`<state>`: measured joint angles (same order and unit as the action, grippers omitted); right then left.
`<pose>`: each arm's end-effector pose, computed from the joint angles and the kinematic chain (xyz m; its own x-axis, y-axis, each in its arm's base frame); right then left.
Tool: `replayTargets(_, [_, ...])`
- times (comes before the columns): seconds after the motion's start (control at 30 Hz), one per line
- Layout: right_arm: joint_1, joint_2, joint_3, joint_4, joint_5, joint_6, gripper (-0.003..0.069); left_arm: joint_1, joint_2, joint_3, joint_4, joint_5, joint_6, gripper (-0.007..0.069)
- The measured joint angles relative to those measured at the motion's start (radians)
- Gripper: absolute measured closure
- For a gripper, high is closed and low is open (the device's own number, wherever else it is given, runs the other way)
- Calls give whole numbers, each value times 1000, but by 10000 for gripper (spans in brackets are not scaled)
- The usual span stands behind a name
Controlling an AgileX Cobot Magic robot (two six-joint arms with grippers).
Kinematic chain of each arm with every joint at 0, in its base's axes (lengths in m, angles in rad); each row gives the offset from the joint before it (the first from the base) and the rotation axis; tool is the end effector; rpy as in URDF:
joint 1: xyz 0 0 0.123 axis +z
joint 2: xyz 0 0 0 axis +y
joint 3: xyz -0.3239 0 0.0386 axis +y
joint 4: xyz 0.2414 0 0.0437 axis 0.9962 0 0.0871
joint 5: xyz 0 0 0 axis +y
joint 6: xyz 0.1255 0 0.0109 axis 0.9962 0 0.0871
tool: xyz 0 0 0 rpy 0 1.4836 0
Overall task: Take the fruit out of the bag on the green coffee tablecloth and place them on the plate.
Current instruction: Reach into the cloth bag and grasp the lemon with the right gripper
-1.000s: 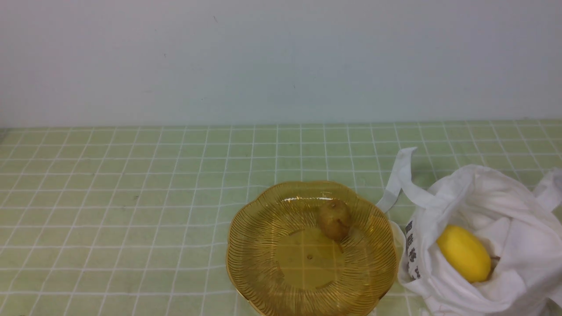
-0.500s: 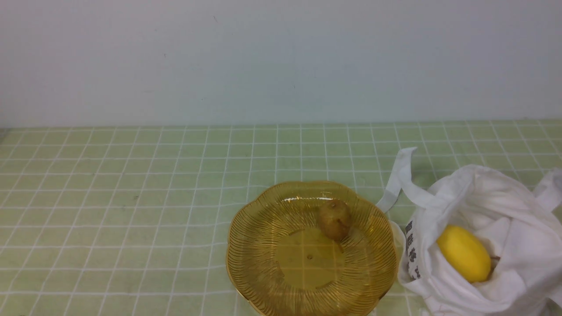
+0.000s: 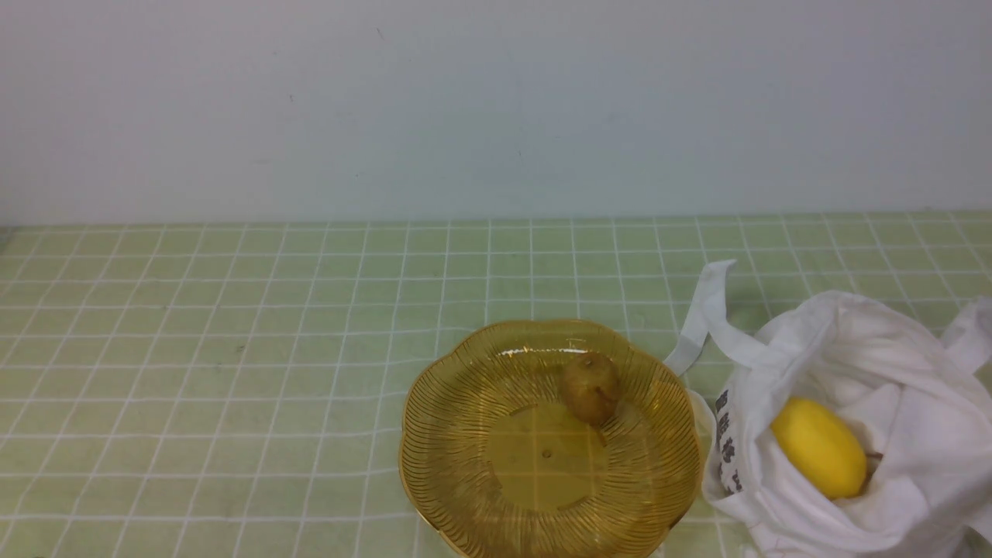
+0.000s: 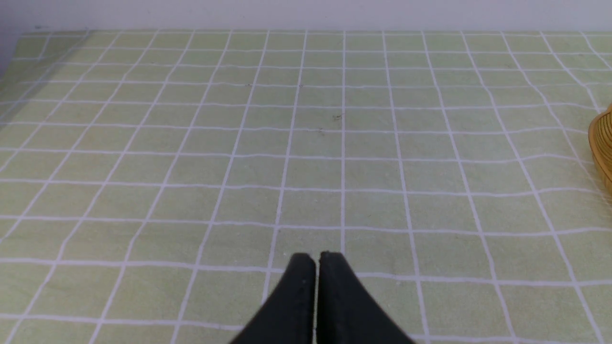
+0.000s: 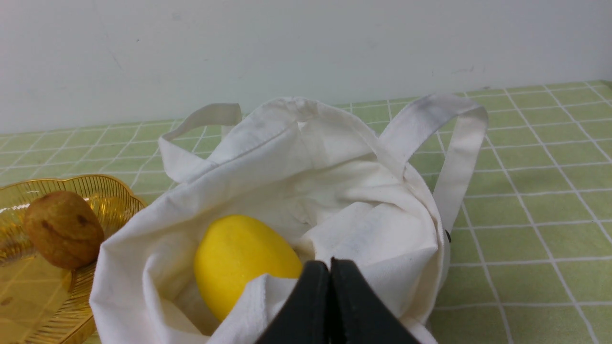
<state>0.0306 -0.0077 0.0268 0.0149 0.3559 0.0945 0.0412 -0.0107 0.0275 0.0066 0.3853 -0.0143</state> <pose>0.0387 0.0018 0.1624 -0.2859 0.0996 -0.9531 -0.0047 0.9944 0.1053 0.0375 0.0019 0.1587 -0.3091 -0.0209 -0.9508 -0.0461 0.9989 -0.0070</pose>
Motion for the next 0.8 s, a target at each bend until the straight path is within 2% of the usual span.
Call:
replayTargets(0.13, [0, 0, 0, 55, -6, 48, 673, 0, 0, 0, 0, 0, 0, 632])
replayTargets(0.17, [0, 0, 1, 137, -18, 98, 673, 0, 0, 0, 0, 0, 0, 632])
replayTargets(0.2, [0, 0, 2, 149, -20, 115, 673, 0, 0, 0, 0, 0, 0, 632])
replayTargets(0.23, [0, 0, 2, 258, -34, 182, 673, 0, 0, 0, 0, 0, 0, 632])
replayTargets(0.27, [0, 0, 2, 258, -34, 190, 673, 0, 0, 0, 0, 0, 0, 632])
replayTargets(0.33, [0, 0, 2, 405, -45, 267, 673, 0, 0, 0, 0, 0, 0, 632])
replayTargets(0.43, [0, 0, 2, 464, -55, 287, 673, 0, 0, 0, 0, 0, 0, 632])
replayTargets(0.63, [-1, 0, -1, 544, -58, 281, 673, 0, 0, 0, 0, 0, 0, 632])
replayTargets(0.7, [-1, 0, -40, 551, -14, 238, 673, 0, 0, 0, 0, 0, 0, 632])
replayTargets(0.8, [-1, 2, -176, 495, 60, 98, 673, 0, 0, 0, 0, 0, 0, 632])
